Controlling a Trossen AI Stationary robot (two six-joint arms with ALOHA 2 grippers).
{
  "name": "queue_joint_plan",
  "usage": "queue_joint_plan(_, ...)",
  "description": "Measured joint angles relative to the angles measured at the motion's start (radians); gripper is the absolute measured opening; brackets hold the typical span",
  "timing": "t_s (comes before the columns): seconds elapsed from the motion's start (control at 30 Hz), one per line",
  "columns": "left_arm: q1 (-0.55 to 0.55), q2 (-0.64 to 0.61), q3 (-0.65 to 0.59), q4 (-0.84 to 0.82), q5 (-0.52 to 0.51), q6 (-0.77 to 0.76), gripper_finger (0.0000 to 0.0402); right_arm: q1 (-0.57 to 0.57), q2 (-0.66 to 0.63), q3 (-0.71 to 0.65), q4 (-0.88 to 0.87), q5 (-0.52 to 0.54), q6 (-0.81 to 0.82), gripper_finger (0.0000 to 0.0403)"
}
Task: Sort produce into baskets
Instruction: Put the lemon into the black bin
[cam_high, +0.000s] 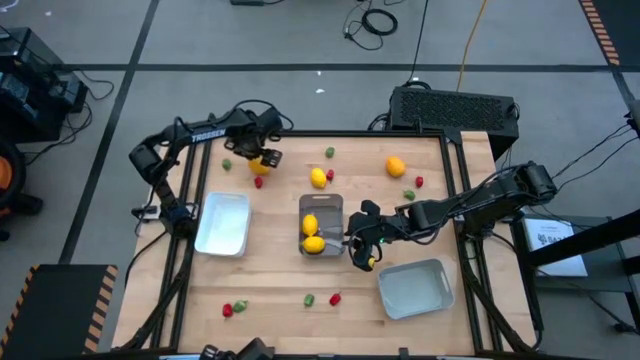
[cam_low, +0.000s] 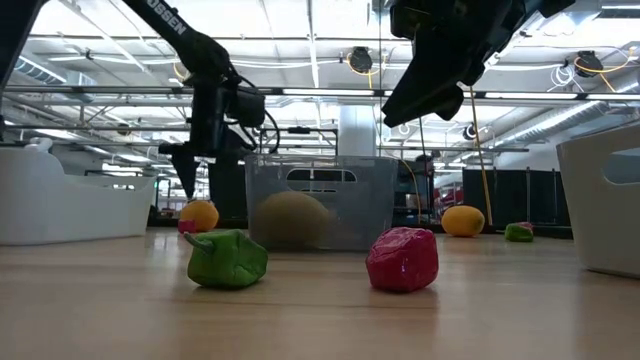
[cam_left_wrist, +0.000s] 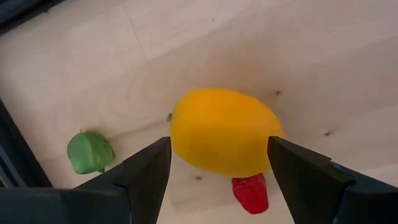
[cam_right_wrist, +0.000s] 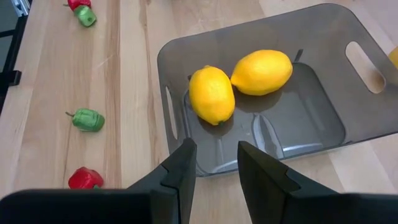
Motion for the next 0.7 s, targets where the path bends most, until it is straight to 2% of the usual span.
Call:
queue_joint_plan(0.37, 0.000, -0.004, -0.053, 0.040, 0.010, 0.104, 0.0274, 0.000, 0.000, 0.000, 0.000, 0.001, -0.001, 0.0109)
queue_joint_plan(0.7, 0.000, -0.003, -0.054, 0.052, 0.015, 0.110, 0.0274, 0.000, 0.000, 0.001, 0.000, 0.001, -0.001, 0.0109)
